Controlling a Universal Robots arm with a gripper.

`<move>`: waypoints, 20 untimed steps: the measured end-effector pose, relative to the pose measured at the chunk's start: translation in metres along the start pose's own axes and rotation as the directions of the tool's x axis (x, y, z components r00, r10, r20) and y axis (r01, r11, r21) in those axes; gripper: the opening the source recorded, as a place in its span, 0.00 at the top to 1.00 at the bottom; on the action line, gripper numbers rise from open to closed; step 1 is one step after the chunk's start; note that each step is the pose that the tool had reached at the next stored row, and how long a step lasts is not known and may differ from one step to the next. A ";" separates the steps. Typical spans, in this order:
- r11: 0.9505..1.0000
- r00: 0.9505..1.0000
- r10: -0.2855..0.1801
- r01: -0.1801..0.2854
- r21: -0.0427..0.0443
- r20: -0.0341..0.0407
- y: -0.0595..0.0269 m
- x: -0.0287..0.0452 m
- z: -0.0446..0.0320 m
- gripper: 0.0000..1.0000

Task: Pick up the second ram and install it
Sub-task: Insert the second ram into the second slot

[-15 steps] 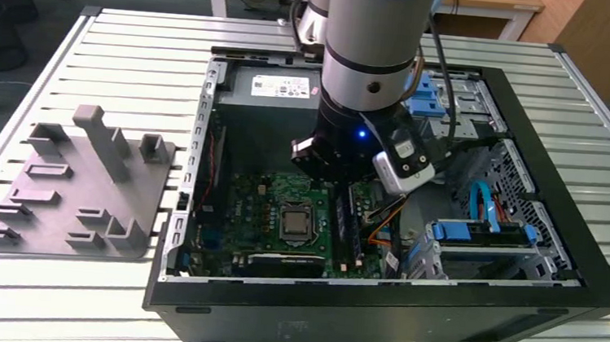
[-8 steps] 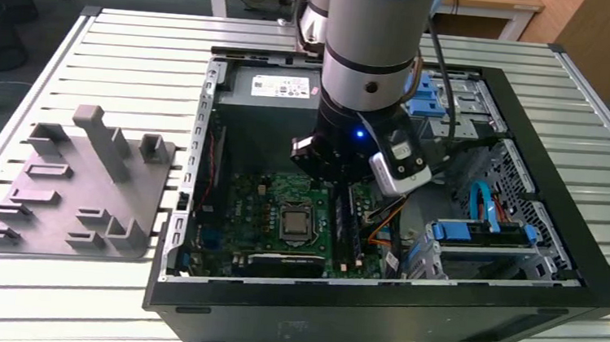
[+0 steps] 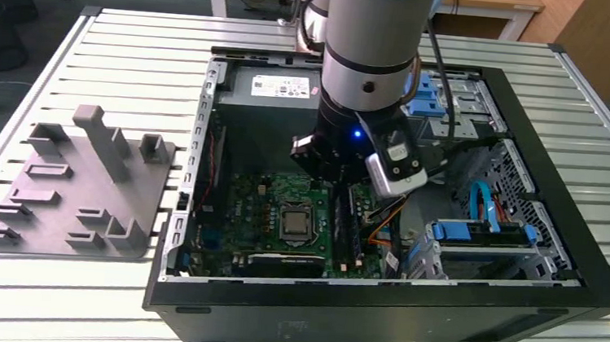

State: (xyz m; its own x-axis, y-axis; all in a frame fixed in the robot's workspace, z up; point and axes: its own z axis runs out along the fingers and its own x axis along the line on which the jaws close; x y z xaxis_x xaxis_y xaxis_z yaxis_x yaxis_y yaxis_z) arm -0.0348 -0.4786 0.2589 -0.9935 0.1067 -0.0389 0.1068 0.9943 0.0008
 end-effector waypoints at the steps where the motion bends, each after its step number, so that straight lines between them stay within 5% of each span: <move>1: 1.000 1.000 0.007 -0.007 0.000 0.000 0.0000 0.0000 0.0000 0.86; 20: 0.990 0.990 0.141 -0.141 0.005 0.000 0.0000 0.0000 0.0005 0.86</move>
State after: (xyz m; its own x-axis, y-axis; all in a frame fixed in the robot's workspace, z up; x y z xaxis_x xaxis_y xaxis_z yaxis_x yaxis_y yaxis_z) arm -0.0348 -0.4786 0.2584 -0.9686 0.2458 -0.0389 0.2459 0.9693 0.0008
